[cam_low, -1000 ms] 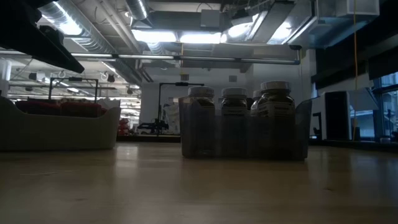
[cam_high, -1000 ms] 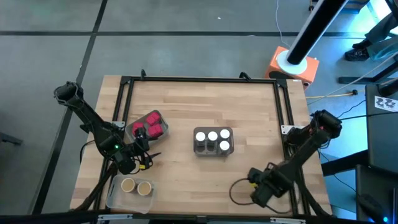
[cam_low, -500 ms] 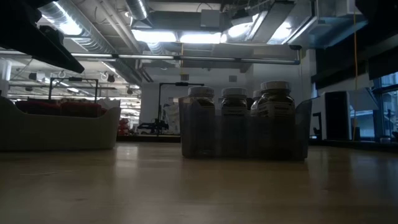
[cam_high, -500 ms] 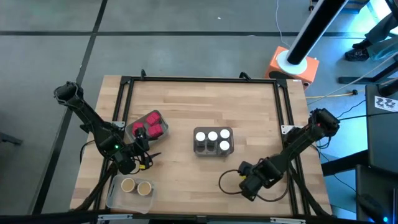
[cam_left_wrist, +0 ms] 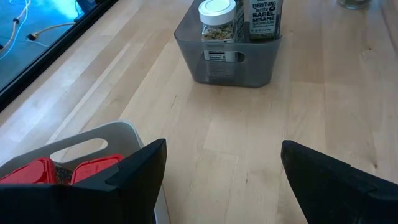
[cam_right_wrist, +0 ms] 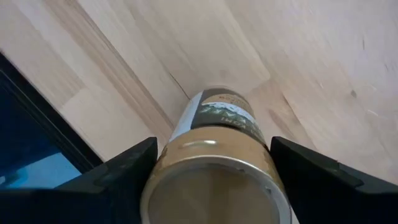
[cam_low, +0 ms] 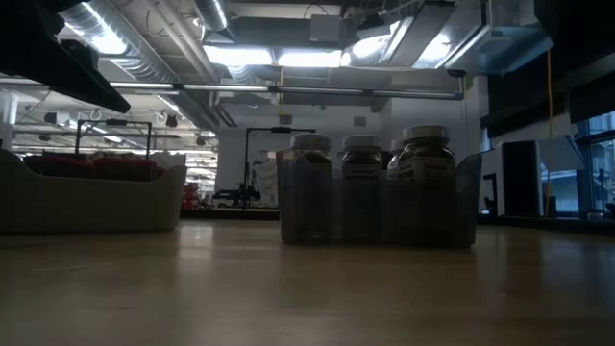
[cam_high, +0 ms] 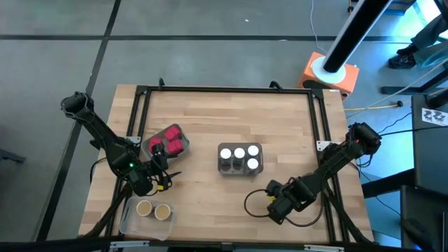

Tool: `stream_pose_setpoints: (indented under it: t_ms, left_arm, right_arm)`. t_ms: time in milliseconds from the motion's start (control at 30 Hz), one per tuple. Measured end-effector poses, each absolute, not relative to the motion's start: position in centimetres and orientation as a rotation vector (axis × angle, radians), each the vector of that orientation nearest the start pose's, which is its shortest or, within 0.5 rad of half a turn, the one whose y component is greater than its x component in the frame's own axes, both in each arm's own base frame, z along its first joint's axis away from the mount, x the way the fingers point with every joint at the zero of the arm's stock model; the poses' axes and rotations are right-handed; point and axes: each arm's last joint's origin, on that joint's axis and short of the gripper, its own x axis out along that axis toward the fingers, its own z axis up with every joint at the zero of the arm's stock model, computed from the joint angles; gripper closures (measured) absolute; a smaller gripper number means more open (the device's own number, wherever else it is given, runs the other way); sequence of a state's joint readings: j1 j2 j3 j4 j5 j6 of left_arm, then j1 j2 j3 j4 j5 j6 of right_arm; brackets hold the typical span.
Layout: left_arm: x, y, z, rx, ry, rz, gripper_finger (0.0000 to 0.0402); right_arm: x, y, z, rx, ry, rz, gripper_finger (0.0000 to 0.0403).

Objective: Sort spices by type
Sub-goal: Put the gold seasoning bottle into the transparent bin

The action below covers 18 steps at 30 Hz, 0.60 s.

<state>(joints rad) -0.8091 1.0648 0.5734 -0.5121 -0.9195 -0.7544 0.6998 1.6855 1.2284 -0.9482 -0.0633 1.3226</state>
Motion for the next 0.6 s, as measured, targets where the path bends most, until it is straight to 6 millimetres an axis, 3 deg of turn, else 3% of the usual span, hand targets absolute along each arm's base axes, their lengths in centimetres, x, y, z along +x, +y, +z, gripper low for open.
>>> stream_pose_setpoints:
  t_ms: [400,600]
  left_arm:
    - [14.2,-11.6,20.0,0.036,0.554,0.325,0.01]
    - [14.2,-11.6,20.0,0.036,0.554,0.326,0.01]
  right_arm:
    - [24.0,20.5,21.8,0.651,1.459,-0.32,0.0089]
    - [24.9,21.2,22.1,0.708,1.38,-0.23,0.0089]
